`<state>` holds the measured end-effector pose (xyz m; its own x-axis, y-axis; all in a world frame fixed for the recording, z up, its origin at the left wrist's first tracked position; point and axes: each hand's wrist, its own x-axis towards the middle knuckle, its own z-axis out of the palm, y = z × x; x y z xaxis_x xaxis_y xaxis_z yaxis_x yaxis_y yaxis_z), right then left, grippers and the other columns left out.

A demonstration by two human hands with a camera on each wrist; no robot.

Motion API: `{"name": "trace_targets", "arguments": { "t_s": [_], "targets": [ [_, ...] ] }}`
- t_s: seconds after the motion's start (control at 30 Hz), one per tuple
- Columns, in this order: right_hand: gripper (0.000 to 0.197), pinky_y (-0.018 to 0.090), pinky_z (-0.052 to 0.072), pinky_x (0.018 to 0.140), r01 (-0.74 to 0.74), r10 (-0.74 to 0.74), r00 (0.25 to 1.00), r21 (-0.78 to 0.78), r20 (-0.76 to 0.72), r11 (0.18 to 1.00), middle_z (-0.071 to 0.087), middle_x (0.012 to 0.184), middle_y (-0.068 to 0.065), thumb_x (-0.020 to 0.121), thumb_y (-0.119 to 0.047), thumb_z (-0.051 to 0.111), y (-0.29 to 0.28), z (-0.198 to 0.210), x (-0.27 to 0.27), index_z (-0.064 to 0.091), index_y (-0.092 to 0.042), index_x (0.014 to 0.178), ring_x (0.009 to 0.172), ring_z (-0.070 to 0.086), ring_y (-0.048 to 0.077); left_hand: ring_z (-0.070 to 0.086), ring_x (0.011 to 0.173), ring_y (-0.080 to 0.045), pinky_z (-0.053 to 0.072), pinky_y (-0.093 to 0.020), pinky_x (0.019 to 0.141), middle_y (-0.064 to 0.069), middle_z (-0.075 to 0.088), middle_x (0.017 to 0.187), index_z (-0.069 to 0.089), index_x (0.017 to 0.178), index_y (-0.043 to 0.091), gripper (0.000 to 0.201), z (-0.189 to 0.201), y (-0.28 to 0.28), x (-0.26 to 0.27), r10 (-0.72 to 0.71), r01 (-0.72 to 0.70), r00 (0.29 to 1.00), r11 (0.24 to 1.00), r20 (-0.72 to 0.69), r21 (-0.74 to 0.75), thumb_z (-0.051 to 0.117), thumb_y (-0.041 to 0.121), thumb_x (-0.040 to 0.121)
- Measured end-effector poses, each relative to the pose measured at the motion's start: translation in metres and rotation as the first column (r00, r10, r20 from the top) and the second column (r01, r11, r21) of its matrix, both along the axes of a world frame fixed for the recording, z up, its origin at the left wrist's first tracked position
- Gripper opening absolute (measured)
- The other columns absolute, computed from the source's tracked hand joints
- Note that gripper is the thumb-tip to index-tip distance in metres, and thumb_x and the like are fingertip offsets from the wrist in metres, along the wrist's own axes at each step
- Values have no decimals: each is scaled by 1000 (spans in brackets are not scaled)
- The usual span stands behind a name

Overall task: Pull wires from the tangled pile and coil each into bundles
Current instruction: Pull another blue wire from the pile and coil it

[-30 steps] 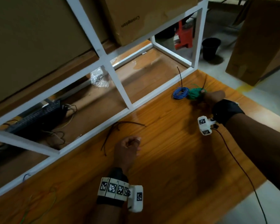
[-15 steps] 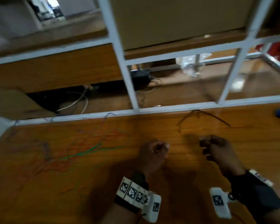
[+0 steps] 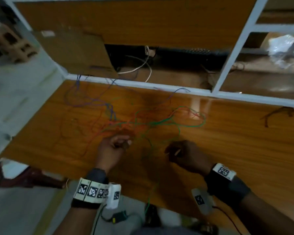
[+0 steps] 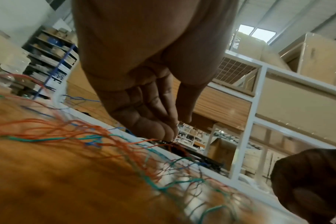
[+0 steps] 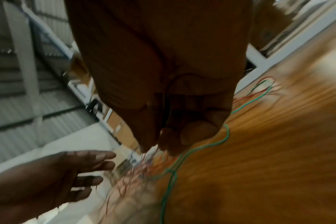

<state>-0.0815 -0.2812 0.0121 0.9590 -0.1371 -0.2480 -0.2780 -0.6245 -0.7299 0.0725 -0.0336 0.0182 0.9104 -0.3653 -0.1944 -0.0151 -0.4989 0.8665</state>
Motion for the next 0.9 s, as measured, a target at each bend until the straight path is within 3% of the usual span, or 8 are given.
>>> {"name": "trace_targets", "arguments": {
  "t_s": [0.17,0.33,0.43,0.53,0.67,0.73,0.83,0.9],
  "targets": [
    [70,30,39,52,-117,30,965,-322,-261,940,70,73,5,77,-83,61,39,-27,13,71,-13,75,65,66,20,67,80,-3,50,-10,64,7,73,87,76,101,14,21,-21,23,-9,-56,60,994,998,-96,34,80,9,81],
    [45,26,36,50,-69,-14,935,-220,-353,973,56,59,-1,79,-42,81,54,-43,16,50,-21,53,59,57,19,69,97,-12,56,-29,85,2,75,103,72,113,19,40,-37,19,-12,-81,99,979,991,-186,93,86,20,76],
    [21,35,51,59,23,-82,967,-239,-240,971,70,75,2,79,-31,79,31,-28,11,64,-25,66,71,67,22,64,106,-12,52,-35,95,6,69,115,65,125,25,57,-41,4,-19,-240,285,954,912,-179,295,87,33,73],
    [16,34,55,67,217,-224,974,-148,-32,965,73,77,-1,84,-15,75,-19,-1,-3,67,-26,76,69,69,15,64,109,-13,50,-29,92,7,70,114,71,115,28,31,-44,-16,-28,-410,418,904,792,-119,446,76,33,85],
    [8,41,58,67,514,-478,858,-267,189,815,73,83,0,89,-21,74,-95,30,-25,70,-27,87,75,71,23,60,73,9,45,-10,68,12,68,88,74,97,22,12,-42,-39,-40,-364,392,919,885,-153,250,75,30,88],
    [2,43,58,67,502,-465,864,-391,192,771,74,87,5,90,-22,72,-114,31,-36,72,-23,89,77,70,28,57,63,16,48,-15,69,16,68,78,77,88,31,4,-36,-52,-48,-350,369,925,921,-149,125,75,27,88],
    [26,40,58,73,418,-427,902,-352,55,837,76,101,5,92,-43,70,-104,21,-45,72,-21,107,85,72,27,65,73,8,54,-36,82,18,74,77,75,77,43,16,-29,-75,-64,-429,436,890,900,-155,12,75,31,86],
    [59,37,54,85,381,-378,923,-323,75,866,72,117,7,88,-69,61,-80,10,-45,69,-22,124,99,70,30,69,82,-7,55,-36,80,6,76,85,76,86,27,17,-25,-92,-75,-531,532,846,846,-39,20,68,42,85]
  ]
}}
